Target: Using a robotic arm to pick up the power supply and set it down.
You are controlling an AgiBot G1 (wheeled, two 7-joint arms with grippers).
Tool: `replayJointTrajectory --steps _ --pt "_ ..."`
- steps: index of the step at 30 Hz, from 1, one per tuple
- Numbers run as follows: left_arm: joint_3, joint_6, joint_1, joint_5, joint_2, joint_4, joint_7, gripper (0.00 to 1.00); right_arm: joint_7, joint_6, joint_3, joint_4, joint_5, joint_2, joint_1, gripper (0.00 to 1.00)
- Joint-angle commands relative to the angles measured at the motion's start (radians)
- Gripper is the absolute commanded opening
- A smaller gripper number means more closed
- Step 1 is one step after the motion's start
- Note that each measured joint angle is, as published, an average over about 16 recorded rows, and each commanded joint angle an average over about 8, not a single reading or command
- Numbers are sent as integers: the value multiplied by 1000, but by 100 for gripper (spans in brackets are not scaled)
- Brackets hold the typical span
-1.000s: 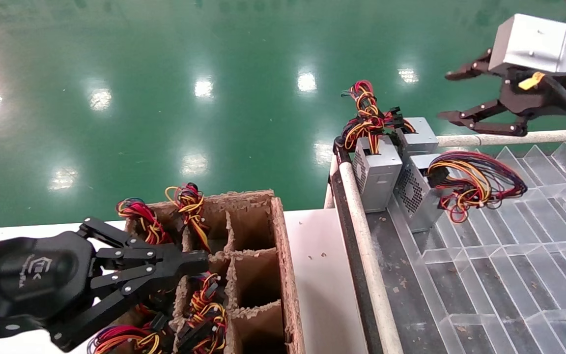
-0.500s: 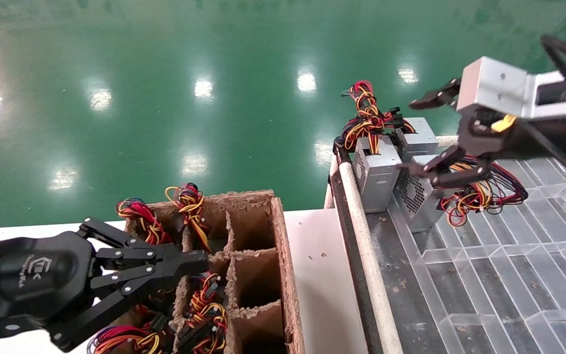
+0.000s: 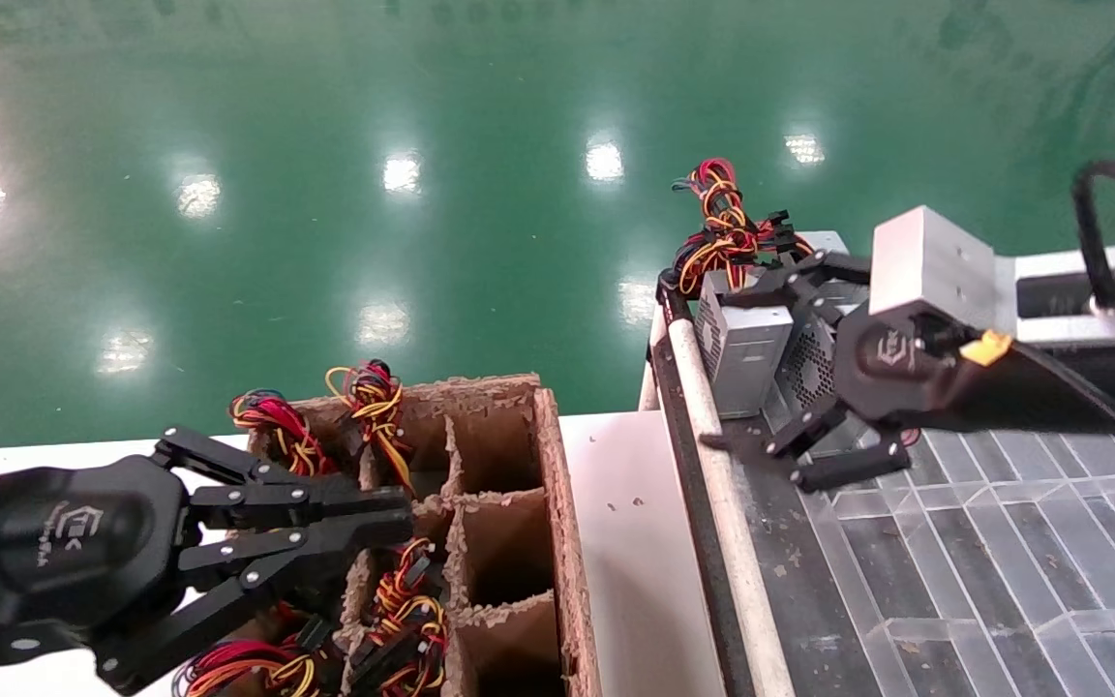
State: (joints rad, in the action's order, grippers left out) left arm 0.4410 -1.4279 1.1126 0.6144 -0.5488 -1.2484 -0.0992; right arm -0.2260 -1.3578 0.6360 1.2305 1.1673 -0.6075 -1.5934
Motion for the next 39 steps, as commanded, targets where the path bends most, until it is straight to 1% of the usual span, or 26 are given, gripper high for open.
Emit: replayJointTrajectory --steps 1,28,33,39 --pt "0 0 0 0 0 0 0 100 2 -8 -22 3 -27 0 32 100" --pt "0 0 0 0 0 0 0 100 34 -124 -320 48 -392 -3 466 100" --pt "0 0 0 0 0 0 0 100 39 -139 -362 54 -443 -4 527 100" --pt "0 0 0 0 0 0 0 100 40 -145 -377 56 -463 -4 548 100"
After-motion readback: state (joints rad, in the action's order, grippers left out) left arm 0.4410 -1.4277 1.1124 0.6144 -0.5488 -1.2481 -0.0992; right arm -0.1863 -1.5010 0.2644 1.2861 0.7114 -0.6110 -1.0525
